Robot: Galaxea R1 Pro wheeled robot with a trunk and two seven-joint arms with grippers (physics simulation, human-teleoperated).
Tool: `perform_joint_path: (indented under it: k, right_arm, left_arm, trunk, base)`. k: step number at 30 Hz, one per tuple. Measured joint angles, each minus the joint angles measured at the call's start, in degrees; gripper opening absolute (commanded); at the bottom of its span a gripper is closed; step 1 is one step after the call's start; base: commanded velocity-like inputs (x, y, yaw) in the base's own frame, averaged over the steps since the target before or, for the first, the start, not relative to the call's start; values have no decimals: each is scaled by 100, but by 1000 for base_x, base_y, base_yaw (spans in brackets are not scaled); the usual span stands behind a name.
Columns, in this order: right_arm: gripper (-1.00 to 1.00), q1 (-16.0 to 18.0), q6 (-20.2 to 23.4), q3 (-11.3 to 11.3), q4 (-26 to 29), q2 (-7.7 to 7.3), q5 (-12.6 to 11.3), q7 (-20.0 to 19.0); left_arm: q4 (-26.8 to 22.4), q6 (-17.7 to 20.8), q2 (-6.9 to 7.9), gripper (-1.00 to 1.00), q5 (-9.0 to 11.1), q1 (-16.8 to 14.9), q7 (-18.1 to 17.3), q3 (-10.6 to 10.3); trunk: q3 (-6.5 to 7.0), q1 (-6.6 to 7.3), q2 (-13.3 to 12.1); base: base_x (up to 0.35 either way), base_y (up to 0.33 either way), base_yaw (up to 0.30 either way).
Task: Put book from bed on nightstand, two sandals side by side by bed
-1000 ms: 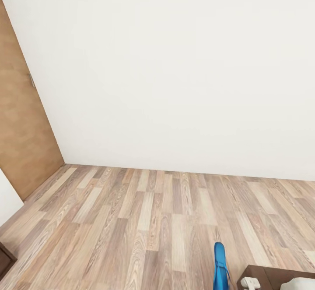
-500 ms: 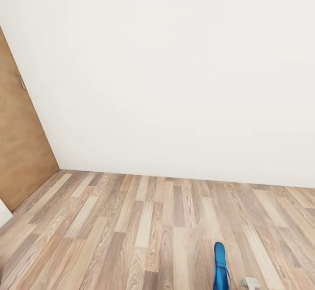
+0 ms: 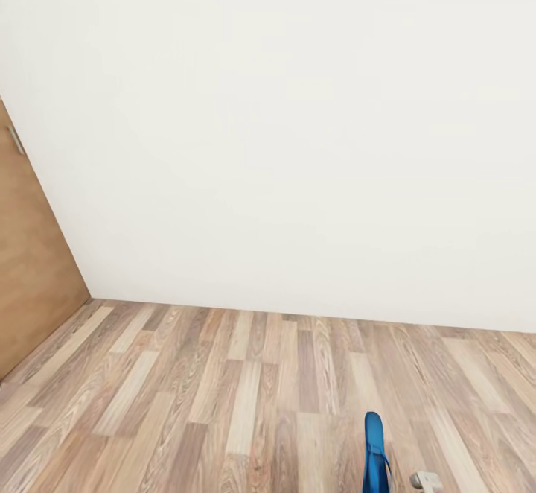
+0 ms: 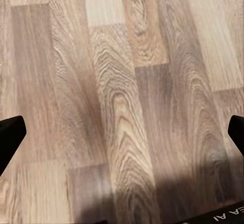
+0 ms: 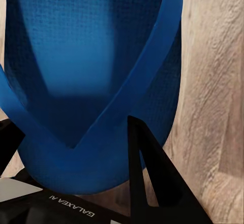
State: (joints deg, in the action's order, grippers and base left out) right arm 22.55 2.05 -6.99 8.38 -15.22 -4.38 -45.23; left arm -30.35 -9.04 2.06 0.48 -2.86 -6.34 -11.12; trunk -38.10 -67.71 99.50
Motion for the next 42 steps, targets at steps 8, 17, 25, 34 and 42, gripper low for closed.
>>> perform_joint_path:
  k: [8,17,25,34,42]
  right_arm:
    - [-100,0,0,0,0,3,2,6]
    - [-100,2,0,-2,-2,4,1,9]
    - [-100,2,0,0,-2,2,4,9]
    - [-100,0,0,1,-1,3,2,8]
    - [-100,0,0,1,-1,3,0,3]
  left_arm:
    - [0,0,0,100,0,0,0,0]
    - [-2,1,1,100,0,1,1,0]
    - [-3,1,1,100,0,1,1,0]
    - [0,0,0,100,0,0,0,0]
    - [0,0,0,100,0,0,0,0]
  trunk:
    - [0,0,0]
    - [0,-1,0]
    - [0,-3,0]
    - [0,0,0]
    - [0,0,0]
  base:
    - [332,0,0]
    - [289,0,154]
    - [28,0,287]
    - [243,0,174]
    - [324,0,6]
